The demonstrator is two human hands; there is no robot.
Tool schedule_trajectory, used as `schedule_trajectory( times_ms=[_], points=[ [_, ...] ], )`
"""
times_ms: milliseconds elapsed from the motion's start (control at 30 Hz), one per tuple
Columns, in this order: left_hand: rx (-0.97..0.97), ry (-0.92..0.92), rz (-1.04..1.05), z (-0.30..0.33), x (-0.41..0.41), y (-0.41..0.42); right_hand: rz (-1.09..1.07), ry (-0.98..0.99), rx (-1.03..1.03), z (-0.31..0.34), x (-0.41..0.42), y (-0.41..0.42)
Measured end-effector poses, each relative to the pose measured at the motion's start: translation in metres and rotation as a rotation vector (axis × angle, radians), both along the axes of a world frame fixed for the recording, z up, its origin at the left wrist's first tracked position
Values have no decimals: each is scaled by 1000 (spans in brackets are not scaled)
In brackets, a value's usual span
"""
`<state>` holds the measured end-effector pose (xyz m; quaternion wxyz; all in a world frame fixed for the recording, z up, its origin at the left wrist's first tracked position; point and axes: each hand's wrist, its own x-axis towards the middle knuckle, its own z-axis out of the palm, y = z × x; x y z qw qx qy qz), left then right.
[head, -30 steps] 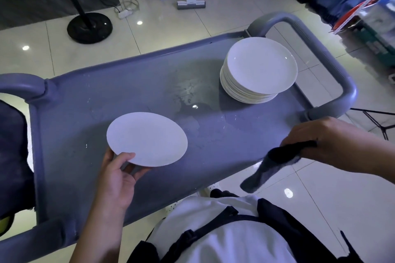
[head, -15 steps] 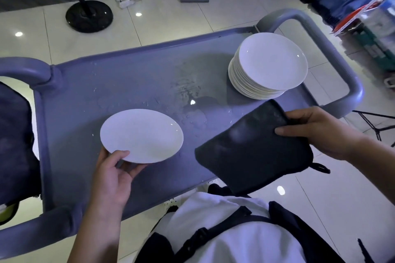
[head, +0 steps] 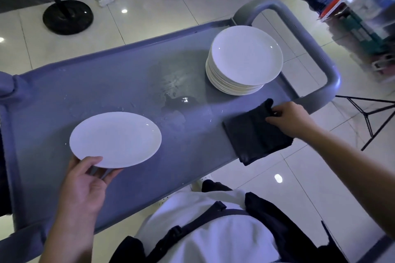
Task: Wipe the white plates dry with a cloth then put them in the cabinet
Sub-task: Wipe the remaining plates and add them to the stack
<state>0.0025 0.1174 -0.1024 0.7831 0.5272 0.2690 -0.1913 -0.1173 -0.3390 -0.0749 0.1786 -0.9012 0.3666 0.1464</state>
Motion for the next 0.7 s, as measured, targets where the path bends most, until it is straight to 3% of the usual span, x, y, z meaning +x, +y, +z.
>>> schedule_trajectory(
  times_ms=[333,433,533,633,700],
  points=[
    [26,-16,-46,5,2,-23,260,8,-11,-51,-4,107],
    [22,-14,-55,6,-1,-25,79,-69,121,-39,-3,88],
    [25,-28,-76,10,-6,-27,-128,-130,59,-34,-5,51],
    [-3,-68,-126,16,-11,-29,-406,-10,434,-36,-4,31],
    [-36,-111,-159,22,-14,-32,-444,39,591,-36,0,29]
  ],
)
